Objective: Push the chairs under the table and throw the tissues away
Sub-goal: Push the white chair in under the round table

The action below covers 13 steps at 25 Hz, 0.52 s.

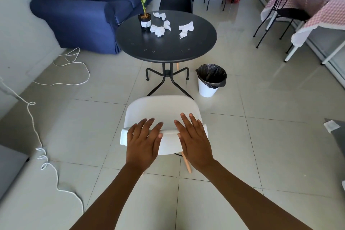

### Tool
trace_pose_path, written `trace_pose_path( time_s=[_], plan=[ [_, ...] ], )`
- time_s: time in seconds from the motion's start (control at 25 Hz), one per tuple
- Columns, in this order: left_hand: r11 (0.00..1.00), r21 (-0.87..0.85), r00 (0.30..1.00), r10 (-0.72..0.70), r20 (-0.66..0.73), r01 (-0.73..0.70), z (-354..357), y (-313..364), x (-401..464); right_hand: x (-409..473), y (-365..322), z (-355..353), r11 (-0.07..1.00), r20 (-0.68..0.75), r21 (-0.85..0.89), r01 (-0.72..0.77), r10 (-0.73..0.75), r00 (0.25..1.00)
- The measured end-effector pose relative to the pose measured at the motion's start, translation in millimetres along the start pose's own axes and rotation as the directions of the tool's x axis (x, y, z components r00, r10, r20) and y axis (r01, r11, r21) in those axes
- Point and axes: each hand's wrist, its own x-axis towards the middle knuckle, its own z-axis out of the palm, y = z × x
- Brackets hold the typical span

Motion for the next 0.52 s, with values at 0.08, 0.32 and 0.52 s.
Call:
trace_pose_path(
  time_s=[0.08,0.32,0.52],
  plan=[
    [0.998,0.045,0.997,0.035,-0.067,-0.032,6,-6,6,6,2,4,1.000,-0.067,0.001,0.018,-0.018,0.998],
    [0.993,0.099,0.982,0.083,-0.169,-0.067,25,-26,35,35,14,18,0.997,-0.138,-0.027,0.069,-0.072,0.988],
    [0.991,0.083,0.971,0.119,-0.209,-0.104,43,-58,79,81,13,33,1.000,-0.100,-0.002,0.002,-0.002,0.995]
  ],
)
